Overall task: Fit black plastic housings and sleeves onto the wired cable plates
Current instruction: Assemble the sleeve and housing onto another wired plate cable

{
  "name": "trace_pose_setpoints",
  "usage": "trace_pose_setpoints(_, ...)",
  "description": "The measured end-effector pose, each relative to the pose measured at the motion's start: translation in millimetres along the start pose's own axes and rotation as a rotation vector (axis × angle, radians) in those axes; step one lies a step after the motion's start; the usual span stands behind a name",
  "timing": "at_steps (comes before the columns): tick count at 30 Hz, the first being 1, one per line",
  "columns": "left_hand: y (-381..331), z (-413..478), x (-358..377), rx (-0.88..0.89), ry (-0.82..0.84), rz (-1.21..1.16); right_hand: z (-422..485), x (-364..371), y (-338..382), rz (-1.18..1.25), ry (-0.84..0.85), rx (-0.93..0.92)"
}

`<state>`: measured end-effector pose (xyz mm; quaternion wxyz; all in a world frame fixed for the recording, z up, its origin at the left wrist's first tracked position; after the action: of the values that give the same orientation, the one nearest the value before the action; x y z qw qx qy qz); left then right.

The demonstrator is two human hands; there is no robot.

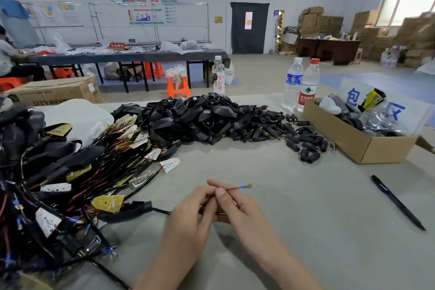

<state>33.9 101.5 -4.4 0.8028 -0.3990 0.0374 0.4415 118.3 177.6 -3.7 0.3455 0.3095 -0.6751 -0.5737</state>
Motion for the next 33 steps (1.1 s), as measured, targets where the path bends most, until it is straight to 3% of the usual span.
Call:
trace_pose_setpoints(3,7,1,-8,-0.095,-0.133,-0.139,-4,-1,4,-0.128,-0.025,-0.046)
trace_pose_setpoints(6,14,1,-14,-0.178,-0.206,-0.218,-4,-21,11,-0.213,-0.188,-0.077)
trace_pose_setpoints(13,24,-2,-12,-0.285,-0.236,-0.266,-6,-88,20,0.085,-0.561,-0.087)
trace_pose_setpoints(16,21,-3,-9,-0.279,-0.189,-0.257,-7,-94,14,0.159,-0.584,-0.033)
trace_pose_setpoints(22,21,-2,-6,-0.304,-0.168,-0.247,-7,-85,9,0.057,-0.552,0.01)
trace_pose_setpoints(33,23,-5,-32,-0.298,-0.424,-0.078,-7,-55,13,-0.256,-0.502,-0.057)
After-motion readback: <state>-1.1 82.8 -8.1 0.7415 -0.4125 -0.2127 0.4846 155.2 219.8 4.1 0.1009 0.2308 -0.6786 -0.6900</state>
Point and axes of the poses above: each hand's wrist, its own z-axis towards the middle knuckle, its own x-axis out of the palm, y = z × x, the point moved 7 cm from there along z, towards the middle knuckle, and after that the axes turned 15 degrees about x, right-handed, at the moved point
